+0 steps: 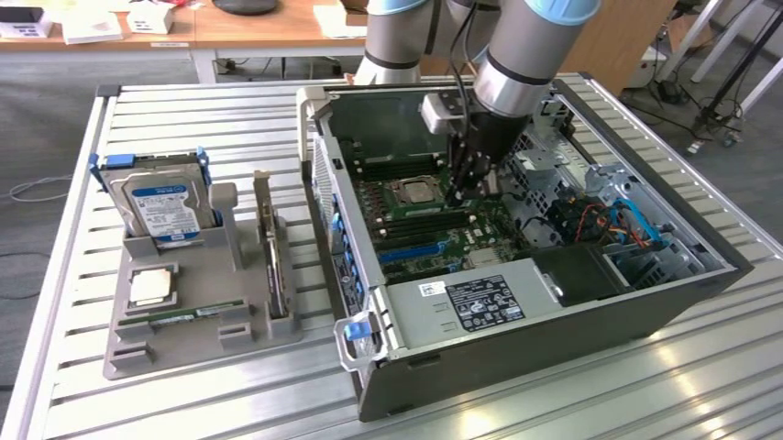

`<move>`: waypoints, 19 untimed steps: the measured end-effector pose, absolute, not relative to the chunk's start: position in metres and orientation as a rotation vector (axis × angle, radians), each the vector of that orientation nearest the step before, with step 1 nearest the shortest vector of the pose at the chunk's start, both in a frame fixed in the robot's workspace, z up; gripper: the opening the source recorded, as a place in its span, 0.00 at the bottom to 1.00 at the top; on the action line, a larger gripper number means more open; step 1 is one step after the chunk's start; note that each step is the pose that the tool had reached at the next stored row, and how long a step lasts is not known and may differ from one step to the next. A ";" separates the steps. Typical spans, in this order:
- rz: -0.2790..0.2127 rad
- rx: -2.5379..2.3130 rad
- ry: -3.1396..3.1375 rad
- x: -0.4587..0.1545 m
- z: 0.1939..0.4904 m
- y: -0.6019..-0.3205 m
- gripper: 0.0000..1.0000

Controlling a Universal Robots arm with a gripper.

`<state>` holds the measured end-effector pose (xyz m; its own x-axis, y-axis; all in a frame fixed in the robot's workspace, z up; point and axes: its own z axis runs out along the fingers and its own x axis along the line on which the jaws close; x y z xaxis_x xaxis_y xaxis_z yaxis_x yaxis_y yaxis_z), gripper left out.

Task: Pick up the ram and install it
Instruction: 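Insert the ram into the slot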

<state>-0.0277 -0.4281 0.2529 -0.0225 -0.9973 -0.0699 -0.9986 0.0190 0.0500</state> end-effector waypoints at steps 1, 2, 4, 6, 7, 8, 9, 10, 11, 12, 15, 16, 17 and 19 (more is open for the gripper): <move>0.133 -2.186 2.231 -0.028 0.252 -0.428 0.12; 0.132 -2.187 2.231 -0.028 0.252 -0.428 0.12; 0.132 -2.187 2.231 -0.028 0.252 -0.428 0.12; 0.133 -2.186 2.231 -0.028 0.250 -0.428 0.12; 0.133 -2.187 2.231 -0.028 0.250 -0.428 0.12; 0.133 -2.187 2.231 -0.028 0.249 -0.428 0.12; 0.133 -2.187 2.231 -0.028 0.248 -0.428 0.12; 0.133 -2.187 2.231 -0.028 0.247 -0.428 0.12; 0.133 -2.187 2.231 -0.028 0.246 -0.428 0.12; 0.133 -2.187 2.230 -0.028 0.245 -0.428 0.12; 0.132 -2.188 2.230 -0.028 0.244 -0.428 0.12; 0.132 -2.188 2.230 -0.028 0.244 -0.428 0.12; 0.132 -2.188 2.230 -0.028 0.244 -0.428 0.12; 0.133 -2.188 2.230 -0.028 0.243 -0.428 0.12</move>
